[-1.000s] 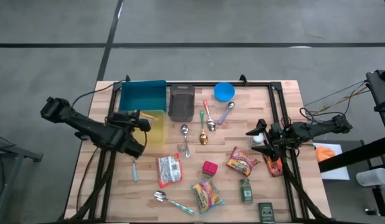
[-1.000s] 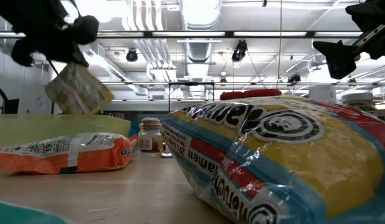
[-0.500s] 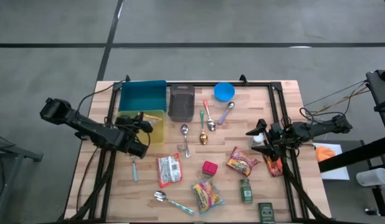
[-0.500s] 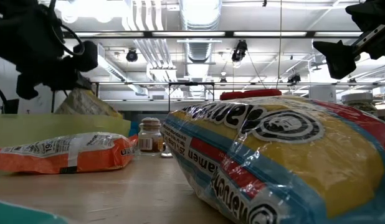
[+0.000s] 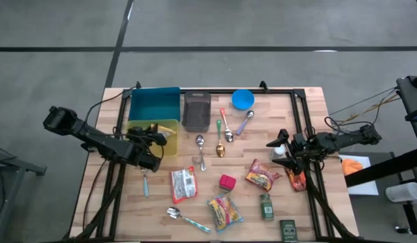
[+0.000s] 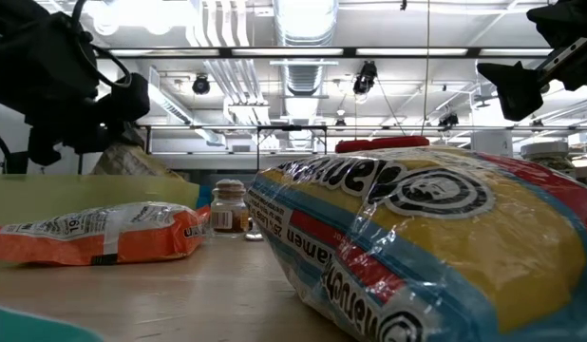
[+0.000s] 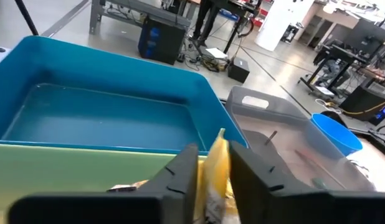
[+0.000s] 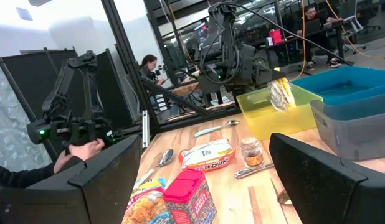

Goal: Pick & Place Food Item
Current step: Put the yellow noodle pack into the yellow bin, then put the orange noodle pack into the yellow bin

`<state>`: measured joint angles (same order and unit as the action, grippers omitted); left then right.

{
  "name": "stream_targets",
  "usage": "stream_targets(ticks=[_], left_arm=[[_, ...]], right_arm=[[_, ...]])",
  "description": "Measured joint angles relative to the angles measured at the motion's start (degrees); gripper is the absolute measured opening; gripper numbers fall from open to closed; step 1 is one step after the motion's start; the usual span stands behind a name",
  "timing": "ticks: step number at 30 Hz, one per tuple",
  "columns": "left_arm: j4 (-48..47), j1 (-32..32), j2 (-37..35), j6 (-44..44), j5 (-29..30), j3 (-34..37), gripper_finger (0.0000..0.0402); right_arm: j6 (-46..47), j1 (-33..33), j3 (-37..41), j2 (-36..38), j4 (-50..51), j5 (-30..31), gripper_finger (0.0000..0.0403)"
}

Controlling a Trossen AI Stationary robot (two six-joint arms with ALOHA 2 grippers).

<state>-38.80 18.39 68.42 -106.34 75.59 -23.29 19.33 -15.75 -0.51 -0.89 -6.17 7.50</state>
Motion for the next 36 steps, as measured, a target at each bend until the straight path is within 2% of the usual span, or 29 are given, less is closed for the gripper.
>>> stream_targets(ticks=[10,16,23,31,36], left_arm=[[0.5,0.0,-0.1,0.1,1.2,0.0,0.022],[0.7,0.0,-0.1,0.1,1.4,0.0,0.0267],[1.1,0.0,-1.0,1.6,1.4,-1.4,0.0278],[1.3,0.0,-5.2,22.4,1.4,-10.1,0.0278],[1.3,0.0,-7.5,31.3,-1.6,-15.4,0.0278]], right_arm=[[0.0,0.0,0.0,0.0,0.0,0.0,0.0351],[0.0,0.0,0.0,0.0,0.0,0.0,0.0351],[0.0,0.0,0.0,0.0,0.0,0.0,0.0351],[0.0,0.0,0.0,0.0,0.0,0.0,0.0351],[0.0,0.0,0.0,0.0,0.0,0.0,0.0351]])
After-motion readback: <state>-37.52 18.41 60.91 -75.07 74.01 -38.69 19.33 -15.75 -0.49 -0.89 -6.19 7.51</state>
